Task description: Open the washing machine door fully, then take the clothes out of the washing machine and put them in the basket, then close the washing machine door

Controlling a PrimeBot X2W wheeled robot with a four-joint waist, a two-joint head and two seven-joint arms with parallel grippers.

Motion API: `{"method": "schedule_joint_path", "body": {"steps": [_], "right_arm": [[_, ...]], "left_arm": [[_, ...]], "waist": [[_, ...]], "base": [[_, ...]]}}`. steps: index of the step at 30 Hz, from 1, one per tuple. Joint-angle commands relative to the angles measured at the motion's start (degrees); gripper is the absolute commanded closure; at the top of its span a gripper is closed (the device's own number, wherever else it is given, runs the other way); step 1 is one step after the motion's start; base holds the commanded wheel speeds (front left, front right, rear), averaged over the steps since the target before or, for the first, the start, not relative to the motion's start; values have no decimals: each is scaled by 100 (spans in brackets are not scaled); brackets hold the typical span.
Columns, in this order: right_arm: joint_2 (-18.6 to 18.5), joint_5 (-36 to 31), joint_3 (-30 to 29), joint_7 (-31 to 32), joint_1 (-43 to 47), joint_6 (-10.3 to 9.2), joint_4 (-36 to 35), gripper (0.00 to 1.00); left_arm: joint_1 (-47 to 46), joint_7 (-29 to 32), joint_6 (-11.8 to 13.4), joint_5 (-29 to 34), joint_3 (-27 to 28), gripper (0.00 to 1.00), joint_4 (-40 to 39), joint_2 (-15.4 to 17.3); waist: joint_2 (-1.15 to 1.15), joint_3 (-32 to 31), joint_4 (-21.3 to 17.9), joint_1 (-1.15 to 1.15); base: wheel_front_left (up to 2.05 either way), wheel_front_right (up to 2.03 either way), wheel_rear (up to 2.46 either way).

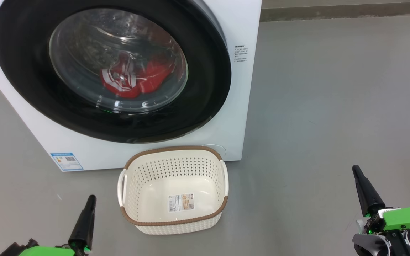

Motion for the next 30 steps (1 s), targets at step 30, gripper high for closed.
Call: {"method": "schedule_joint_path", "body": {"steps": [30], "right_arm": [[-52,3,109,32,-247,3,-142,100]], "left_arm": [[-224,23,-41,-43,194,100,-121,103]], "waist": [[0,0,0,0]], "base": [[0,0,0]]}}
